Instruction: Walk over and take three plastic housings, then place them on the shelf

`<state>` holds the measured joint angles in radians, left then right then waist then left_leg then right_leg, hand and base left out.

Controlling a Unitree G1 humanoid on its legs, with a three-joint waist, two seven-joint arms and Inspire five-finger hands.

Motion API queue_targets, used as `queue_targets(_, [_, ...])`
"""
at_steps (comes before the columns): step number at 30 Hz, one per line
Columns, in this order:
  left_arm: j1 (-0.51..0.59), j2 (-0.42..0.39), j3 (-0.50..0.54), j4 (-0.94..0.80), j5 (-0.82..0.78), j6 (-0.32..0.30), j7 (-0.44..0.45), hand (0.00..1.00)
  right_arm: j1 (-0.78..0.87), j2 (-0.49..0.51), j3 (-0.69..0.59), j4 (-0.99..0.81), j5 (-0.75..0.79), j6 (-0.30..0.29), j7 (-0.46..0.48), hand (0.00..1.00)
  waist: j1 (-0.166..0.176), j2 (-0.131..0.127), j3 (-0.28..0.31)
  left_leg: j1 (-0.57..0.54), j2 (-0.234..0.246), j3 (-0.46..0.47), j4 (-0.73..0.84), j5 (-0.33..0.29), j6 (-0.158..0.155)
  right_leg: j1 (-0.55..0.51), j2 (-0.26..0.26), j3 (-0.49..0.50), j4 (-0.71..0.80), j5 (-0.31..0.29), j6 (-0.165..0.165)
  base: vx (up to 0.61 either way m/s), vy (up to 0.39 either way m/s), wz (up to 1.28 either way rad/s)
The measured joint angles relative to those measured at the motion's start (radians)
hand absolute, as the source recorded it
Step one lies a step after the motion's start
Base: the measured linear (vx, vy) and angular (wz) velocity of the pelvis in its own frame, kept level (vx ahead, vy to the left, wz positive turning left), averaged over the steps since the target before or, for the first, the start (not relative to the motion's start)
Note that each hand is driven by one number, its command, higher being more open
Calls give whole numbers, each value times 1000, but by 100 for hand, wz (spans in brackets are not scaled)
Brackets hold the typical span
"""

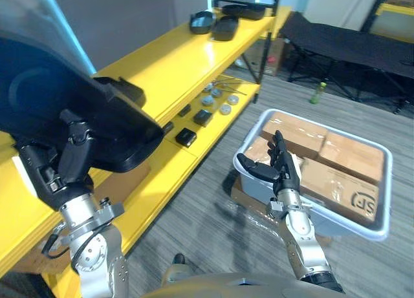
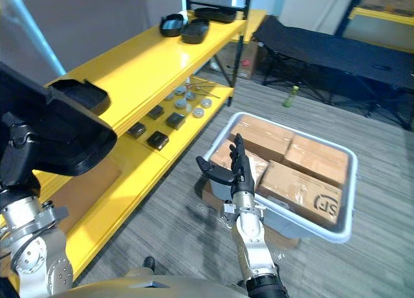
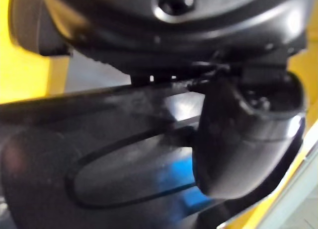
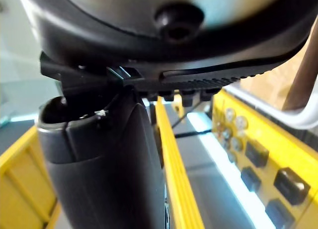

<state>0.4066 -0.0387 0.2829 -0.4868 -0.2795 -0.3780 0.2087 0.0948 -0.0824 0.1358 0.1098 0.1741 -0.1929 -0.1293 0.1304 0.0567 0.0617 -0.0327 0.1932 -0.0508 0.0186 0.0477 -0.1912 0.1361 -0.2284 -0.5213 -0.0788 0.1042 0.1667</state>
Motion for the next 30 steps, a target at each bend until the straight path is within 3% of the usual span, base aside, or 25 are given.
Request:
queue_targets(4, [53, -22, 20, 0, -49, -1, -40, 0, -10, 7, 41, 0, -1, 2, 5, 100, 32, -12, 4, -8, -6, -35, 0, -2, -2, 20, 0, -34, 0, -15, 2, 1, 1, 29])
queue_targets(10, [97, -59, 35, 0, -21, -1, -28, 0, -20, 7, 83, 2, 30, 8, 53, 100, 27, -10, 10, -36, -11, -47, 43, -15, 12, 37, -1, -69, 10, -28, 1, 7, 5, 9])
queue_targets(14, [62, -57, -23, 0, -2, 0, -50, 0, 2, -3, 61, 2, 29, 7, 42, 100, 2, -12, 19, -103, -41, -35, 43, 50, 56, 64, -17, -196, 39, -55, 10, -6, -2, 103])
queue_targets(17, [55, -53, -43, 0, -6, -4, -78, 0, 5, -1, 84, 7, -15, 5, 10, 100, 28, 3, 53, -98, -50, -40, 13, 78, 55, 83, -35, -245, 96, -93, 18, -33, 46, 61])
queue_targets(19, [55, -53, -54, 0, -32, -11, -84, 0, 1, 2, 113, 7, -11, 0, -1, 100, 37, -2, 57, -102, -58, -39, 5, 82, 62, 84, -47, -258, 114, -106, 23, -39, 36, 35])
queue_targets(22, [49, -20, -95, 1, -30, -20, -93, 0, 2, 11, 126, 7, -4, -21, -18, 100, 27, -20, 67, -111, -80, -46, -6, 93, 76, 54, -76, -203, 210, -188, 23, -45, 18, 46])
queue_targets(25, [-9, 41, -165, 27, -24, -20, -141, 0, 10, 7, 105, 7, -9, -39, -37, 100, -14, -33, 73, -132, -122, -117, -35, 142, 77, 1, -76, -56, 311, -282, 0, -59, -57, 76])
queue_targets(30, [-26, 49, -217, 45, -32, -20, -166, 0, 10, -4, 77, 5, -11, -42, -23, 100, -23, -31, 80, -126, -126, -125, -55, 171, 81, -4, -79, -56, 335, -294, 19, -49, -43, 17])
